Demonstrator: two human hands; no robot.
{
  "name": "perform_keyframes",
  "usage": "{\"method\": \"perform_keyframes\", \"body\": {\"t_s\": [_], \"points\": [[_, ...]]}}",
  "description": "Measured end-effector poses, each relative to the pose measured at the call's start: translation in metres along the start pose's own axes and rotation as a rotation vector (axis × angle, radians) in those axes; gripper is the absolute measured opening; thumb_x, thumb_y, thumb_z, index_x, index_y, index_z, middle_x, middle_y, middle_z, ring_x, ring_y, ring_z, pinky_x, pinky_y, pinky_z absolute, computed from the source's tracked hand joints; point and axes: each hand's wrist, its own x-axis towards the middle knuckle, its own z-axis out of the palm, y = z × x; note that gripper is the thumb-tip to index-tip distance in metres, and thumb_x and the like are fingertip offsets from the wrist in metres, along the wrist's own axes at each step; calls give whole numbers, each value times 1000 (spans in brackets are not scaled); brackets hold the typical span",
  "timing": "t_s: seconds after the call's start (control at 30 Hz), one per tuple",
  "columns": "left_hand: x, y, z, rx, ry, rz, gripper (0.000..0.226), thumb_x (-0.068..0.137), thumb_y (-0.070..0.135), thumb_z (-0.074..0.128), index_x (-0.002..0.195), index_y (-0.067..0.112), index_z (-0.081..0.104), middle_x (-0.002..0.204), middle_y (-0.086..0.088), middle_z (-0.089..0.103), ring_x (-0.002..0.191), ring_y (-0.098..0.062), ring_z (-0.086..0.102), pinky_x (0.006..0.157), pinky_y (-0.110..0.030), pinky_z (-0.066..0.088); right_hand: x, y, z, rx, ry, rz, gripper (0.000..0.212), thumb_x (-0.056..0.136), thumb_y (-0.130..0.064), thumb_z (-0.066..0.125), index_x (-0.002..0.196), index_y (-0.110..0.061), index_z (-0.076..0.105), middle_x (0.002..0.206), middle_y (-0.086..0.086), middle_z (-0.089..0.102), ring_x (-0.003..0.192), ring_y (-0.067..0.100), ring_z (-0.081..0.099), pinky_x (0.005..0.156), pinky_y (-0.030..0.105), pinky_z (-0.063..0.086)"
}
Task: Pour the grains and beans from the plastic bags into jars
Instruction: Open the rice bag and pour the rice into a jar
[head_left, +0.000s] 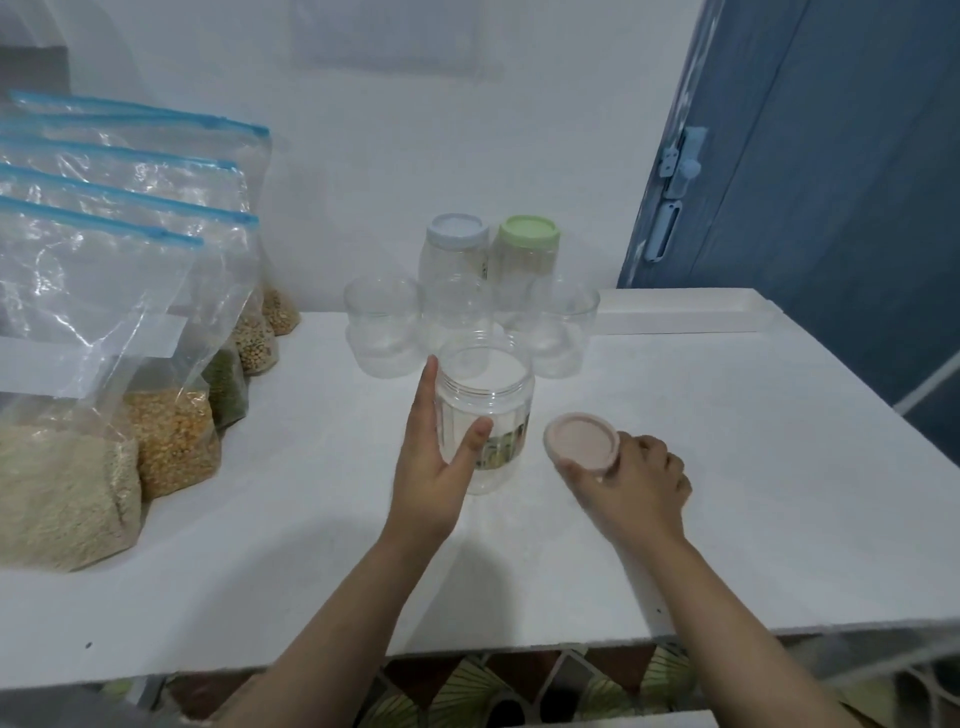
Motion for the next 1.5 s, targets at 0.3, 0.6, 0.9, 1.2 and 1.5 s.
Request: {"method": "perform_keyframes", "body": {"t_s": [0.3,0.6,0.9,1.2,1.5], "points": [[-9,-9,-4,178,34,114,75,91,51,57,150,52,11,162,20,3,151,-2,6,122,-36,16,-30,-10,-17,505,201,-110,44,96,-42,58,136,-25,52,137,0,49,125,21,45,107,46,40],[-6,56,-65,188,361,287,41,99,32,49,137,43,38,148,12,26,144,-8,28,119,-42,31,-83,-131,-68,707,294,-709,20,96,-28,55,111,-19,62,107,-12,61,98,7,59,85,12,41],[35,73,-261,449,711,336,43,102,25,51,143,20,41,150,-6,28,143,-15,25,112,-7,16,-92,-324,-2,989,14,-714,21,103,-20,53,123,-20,57,114,-4,60,96,6,57,81,13,44],[106,20,-407,493,522,17,74,98,52,49,156,30,9,161,-8,18,146,-27,25,118,-52,27,-83,-448,98,943,-104,-391,49,105,-38,44,150,-32,26,142,8,38,130,18,41,111,38,36],[120,5,-443,306,493,94,55,103,23,52,150,40,29,115,2,55,90,-3,57,82,-14,47,-83,-474,120,1044,-137,-183,57,103,-27,52,153,-34,25,97,-3,53,90,14,56,80,25,44]]}}
